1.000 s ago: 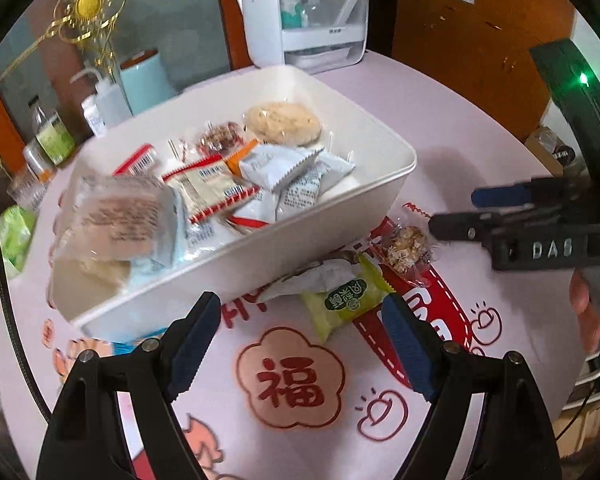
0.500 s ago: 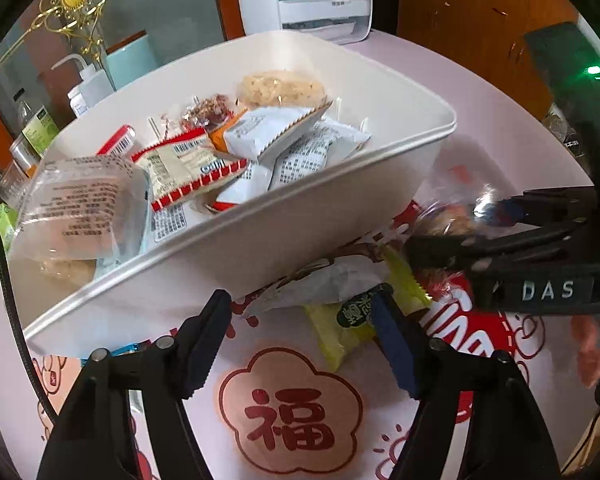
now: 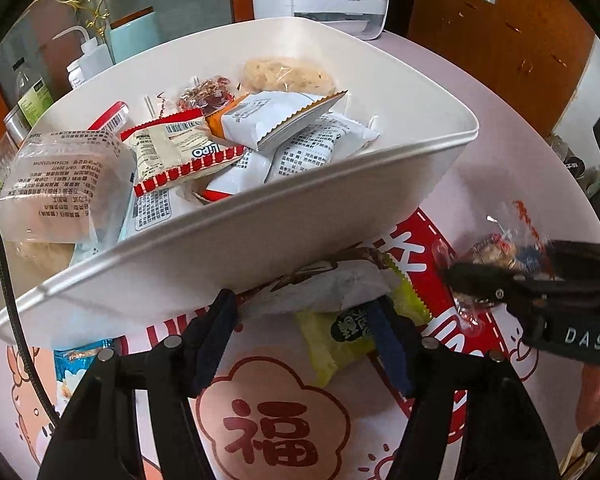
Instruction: Organize snacks
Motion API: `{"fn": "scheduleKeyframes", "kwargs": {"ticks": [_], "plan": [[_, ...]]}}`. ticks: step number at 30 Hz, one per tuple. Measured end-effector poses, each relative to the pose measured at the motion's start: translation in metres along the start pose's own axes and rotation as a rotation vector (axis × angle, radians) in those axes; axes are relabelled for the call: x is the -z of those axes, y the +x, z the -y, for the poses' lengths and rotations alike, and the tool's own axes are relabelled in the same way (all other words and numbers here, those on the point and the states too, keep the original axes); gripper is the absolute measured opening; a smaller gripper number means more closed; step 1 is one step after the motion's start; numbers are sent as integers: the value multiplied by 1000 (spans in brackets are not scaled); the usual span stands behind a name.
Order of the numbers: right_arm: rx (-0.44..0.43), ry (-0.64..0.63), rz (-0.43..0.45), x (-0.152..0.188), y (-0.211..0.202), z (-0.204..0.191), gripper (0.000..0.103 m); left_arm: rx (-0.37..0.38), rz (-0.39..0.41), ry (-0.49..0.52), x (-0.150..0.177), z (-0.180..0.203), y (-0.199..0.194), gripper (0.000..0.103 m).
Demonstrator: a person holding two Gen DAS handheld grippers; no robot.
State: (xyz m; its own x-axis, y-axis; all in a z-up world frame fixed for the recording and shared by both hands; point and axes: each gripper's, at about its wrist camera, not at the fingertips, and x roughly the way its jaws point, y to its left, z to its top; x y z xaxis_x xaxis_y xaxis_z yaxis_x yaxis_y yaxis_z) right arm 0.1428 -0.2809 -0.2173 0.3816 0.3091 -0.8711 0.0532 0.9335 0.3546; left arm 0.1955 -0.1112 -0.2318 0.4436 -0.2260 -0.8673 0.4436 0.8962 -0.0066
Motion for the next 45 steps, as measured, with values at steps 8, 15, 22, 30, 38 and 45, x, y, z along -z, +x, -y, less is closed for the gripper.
{"fn": "scheduleKeyframes", "kwargs": {"ticks": [8, 15, 22, 30, 38, 45], "plan": [[-3, 7, 6, 9, -5, 2, 37, -22, 13, 41, -2, 14, -1, 61], [-4, 8, 0, 13, -9, 6, 36, 12, 15, 107, -3, 29, -4, 18], [5, 28, 0, 22, -17, 16, 36, 33, 16, 130, 1, 39, -7, 4], [-5, 47, 13, 33, -36, 23, 36, 60, 29, 108, 13, 38, -29, 1], [-33, 6, 31, 33, -52, 7, 36, 67, 65, 30, 34, 28, -69, 1], [-75, -57, 41, 28, -58, -22, 36, 64, 110, -23, 44, 19, -101, 0]]}}
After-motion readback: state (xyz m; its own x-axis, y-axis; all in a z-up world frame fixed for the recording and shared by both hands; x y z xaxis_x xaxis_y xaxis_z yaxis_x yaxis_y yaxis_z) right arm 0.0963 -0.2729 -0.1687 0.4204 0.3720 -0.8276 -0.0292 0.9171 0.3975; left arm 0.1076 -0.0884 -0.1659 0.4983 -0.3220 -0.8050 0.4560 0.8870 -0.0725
